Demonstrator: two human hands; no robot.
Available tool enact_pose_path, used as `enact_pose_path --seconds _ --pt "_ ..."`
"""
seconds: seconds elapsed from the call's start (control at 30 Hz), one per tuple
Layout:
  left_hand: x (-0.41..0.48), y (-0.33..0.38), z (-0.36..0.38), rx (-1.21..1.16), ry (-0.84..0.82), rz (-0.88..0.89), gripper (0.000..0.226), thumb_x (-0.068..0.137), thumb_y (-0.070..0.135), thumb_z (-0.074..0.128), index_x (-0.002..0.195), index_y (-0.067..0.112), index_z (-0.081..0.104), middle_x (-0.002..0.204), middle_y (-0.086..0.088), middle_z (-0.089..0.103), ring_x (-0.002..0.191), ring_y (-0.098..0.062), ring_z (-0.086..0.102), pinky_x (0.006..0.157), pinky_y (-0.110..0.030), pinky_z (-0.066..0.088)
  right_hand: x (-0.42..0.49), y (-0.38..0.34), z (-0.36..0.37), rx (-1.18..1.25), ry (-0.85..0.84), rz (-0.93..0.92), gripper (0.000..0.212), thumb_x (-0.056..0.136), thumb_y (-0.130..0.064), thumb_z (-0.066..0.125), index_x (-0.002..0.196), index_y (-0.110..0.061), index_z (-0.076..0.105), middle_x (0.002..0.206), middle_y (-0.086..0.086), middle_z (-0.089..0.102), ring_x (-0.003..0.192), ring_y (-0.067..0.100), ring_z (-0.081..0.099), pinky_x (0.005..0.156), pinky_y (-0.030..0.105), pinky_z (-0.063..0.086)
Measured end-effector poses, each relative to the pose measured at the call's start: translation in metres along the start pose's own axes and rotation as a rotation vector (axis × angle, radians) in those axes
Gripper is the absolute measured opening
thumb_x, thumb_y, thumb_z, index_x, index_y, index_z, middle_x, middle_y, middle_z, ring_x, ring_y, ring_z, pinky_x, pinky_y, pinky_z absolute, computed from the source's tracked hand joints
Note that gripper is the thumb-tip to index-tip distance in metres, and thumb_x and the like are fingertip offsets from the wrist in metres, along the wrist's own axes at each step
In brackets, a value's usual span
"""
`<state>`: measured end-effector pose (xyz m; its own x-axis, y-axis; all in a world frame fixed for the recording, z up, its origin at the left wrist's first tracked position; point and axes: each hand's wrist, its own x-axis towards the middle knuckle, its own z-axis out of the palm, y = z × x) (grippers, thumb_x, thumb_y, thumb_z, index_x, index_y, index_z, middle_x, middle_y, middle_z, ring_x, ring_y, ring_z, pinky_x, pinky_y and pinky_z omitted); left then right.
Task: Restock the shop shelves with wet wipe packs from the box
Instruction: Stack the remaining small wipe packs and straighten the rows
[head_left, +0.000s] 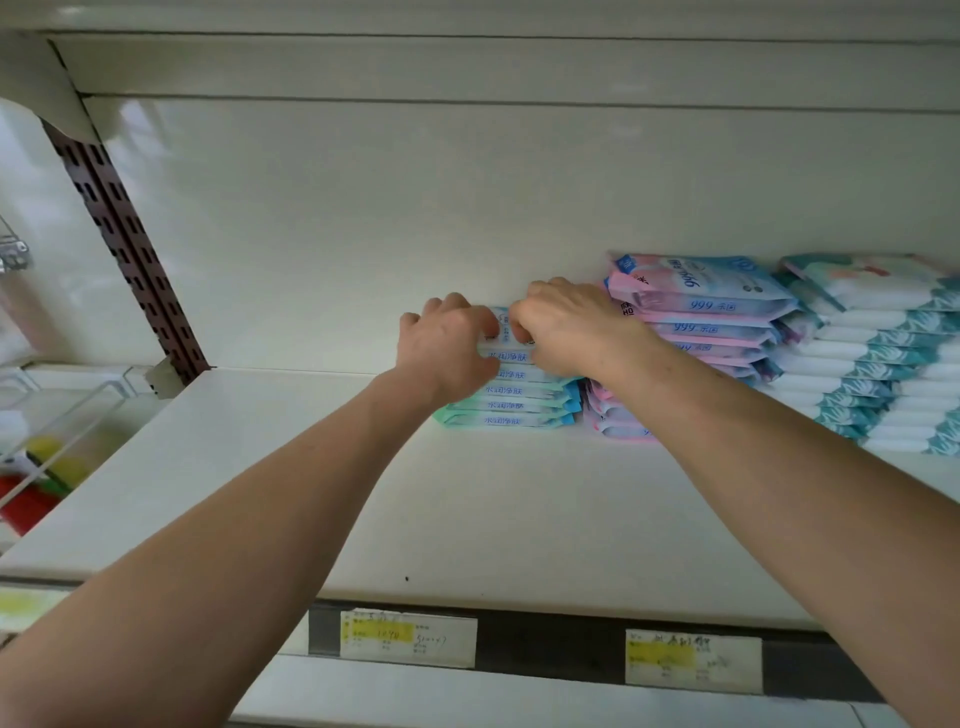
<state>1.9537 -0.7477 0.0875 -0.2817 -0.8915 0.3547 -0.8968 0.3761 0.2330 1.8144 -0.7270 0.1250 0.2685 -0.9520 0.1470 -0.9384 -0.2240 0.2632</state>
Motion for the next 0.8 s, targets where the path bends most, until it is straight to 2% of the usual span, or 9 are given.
enact_pose_path --seconds 0.17,0.4,0.5,0.6,0.73,0.8 --pt "0.000 0.006 0.009 0.173 0.075 0.029 0.025 0.089 0.025 0.055 0.114 0.023 0.058 0.114 -0.001 0.054 0.107 -0.025 0.049 0.090 -0.037 0.029 -0.003 -0.004 0.003 0.034 0.015 0.040 0.031 0.091 0.000 0.050 0.114 -0.018 0.057 0.115 0.007 0.052 0.105 0.028 0.055 0.070 0.032 0.035" --pt "-0.005 0.013 0.011 0.223 0.058 0.003 0.028 0.089 0.019 0.052 0.117 0.020 0.054 0.118 -0.002 0.053 0.111 -0.025 0.047 0.098 -0.041 0.028 -0.010 -0.010 0.010 0.029 0.048 0.037 0.026 0.092 -0.003 0.050 0.113 -0.013 0.062 0.115 0.008 0.052 0.107 0.028 0.054 0.070 0.032 0.035" --pt "-0.013 0.017 0.004 0.170 0.034 -0.046 0.032 0.089 0.018 0.052 0.121 0.022 0.056 0.123 -0.003 0.051 0.116 -0.024 0.044 0.102 -0.042 0.026 -0.016 -0.014 0.004 0.080 0.049 0.067 0.028 0.091 -0.002 0.050 0.113 -0.013 0.062 0.117 0.009 0.054 0.107 0.029 0.056 0.072 0.031 0.036" --pt "-0.032 0.019 0.000 0.098 0.096 -0.141 0.036 0.090 0.017 0.051 0.126 0.021 0.055 0.125 -0.005 0.048 0.117 -0.026 0.041 0.100 -0.039 0.028 -0.031 -0.017 0.000 0.186 0.075 0.122 0.029 0.090 -0.004 0.051 0.113 -0.016 0.064 0.119 0.008 0.056 0.108 0.030 0.056 0.077 0.032 0.041" --pt "-0.071 0.033 -0.002 -0.096 0.104 -0.316 0.037 0.092 0.021 0.052 0.128 0.021 0.053 0.128 -0.005 0.048 0.118 -0.025 0.044 0.097 -0.037 0.032 -0.065 -0.030 -0.003 0.382 0.060 0.219 0.029 0.088 -0.004 0.051 0.109 -0.017 0.067 0.119 0.009 0.062 0.109 0.031 0.058 0.086 0.033 0.046" --pt "-0.092 0.041 -0.002 -0.190 0.103 -0.390 0.038 0.092 0.023 0.054 0.129 0.022 0.052 0.129 -0.005 0.046 0.118 -0.025 0.047 0.098 -0.038 0.033 -0.083 -0.039 -0.003 0.452 0.031 0.243 0.030 0.089 -0.005 0.051 0.113 -0.017 0.065 0.121 0.009 0.061 0.112 0.031 0.057 0.090 0.033 0.045"
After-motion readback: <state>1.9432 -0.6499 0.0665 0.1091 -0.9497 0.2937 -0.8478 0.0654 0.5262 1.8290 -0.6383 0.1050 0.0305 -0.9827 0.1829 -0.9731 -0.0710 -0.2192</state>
